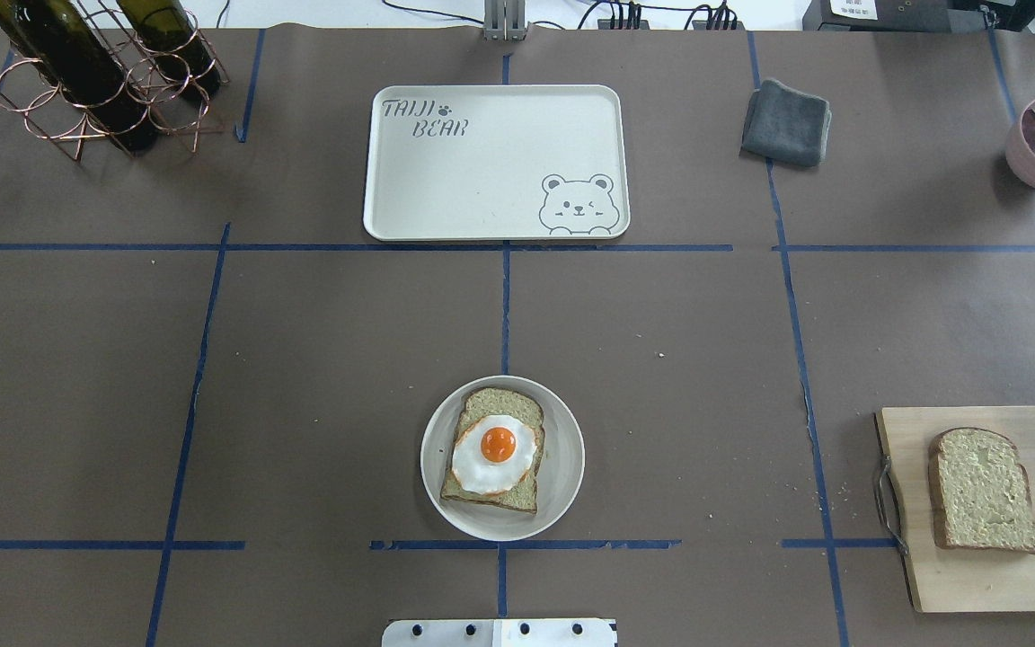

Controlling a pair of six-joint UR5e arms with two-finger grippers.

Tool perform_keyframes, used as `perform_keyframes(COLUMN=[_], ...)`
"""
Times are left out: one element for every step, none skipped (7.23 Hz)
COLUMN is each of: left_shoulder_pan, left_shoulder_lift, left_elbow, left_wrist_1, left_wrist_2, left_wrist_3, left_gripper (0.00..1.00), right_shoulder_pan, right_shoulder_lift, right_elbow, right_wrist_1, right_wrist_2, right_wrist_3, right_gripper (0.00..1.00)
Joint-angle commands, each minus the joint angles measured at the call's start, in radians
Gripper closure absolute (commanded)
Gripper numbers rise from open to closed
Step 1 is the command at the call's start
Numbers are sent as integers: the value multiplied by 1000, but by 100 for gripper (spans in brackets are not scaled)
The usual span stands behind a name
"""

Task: Make sandwich and place on tray

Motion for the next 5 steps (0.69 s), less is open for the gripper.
perform_keyframes(left_shoulder_pan=[140, 185, 223, 266, 296], left_shoulder_lift=[-42, -72, -101, -125, -149], left_elbow=[-85, -96, -102, -108, -108], left_wrist_1=[-13, -13, -16, -34, -38], left_wrist_2=[2, 4, 27, 42, 44], left_wrist_3=[-270, -350, -421, -496, -553], left_gripper=[0, 0, 0, 0, 0], right_shoulder_pan=[-40, -75, -144, -195, -215], right_shoulder_lift=[-11, -18, -23, -26, -99], right_elbow=[71, 109, 149, 178, 188], right_wrist_1=[0, 0, 2, 7, 110], right_wrist_2=[5, 3, -3, -41, -59], right_wrist_3=[129, 190, 303, 347, 356], right_gripper=[0, 0, 0, 0, 0])
